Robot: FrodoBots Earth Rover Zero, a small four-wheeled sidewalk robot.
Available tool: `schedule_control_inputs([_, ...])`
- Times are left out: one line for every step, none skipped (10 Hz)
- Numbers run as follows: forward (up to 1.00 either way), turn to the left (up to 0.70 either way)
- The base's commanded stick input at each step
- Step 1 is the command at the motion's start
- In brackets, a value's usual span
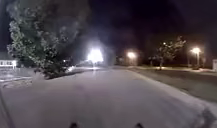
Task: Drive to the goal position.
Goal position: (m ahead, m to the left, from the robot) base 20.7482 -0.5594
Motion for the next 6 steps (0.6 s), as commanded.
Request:
schedule_control_inputs([0.50,0.00])
schedule_control_inputs([0.50,0.00])
schedule_control_inputs([0.50,0.00])
schedule_control_inputs([0.50,0.00])
schedule_control_inputs([0.50,0.00])
schedule_control_inputs([0.50,0.00])
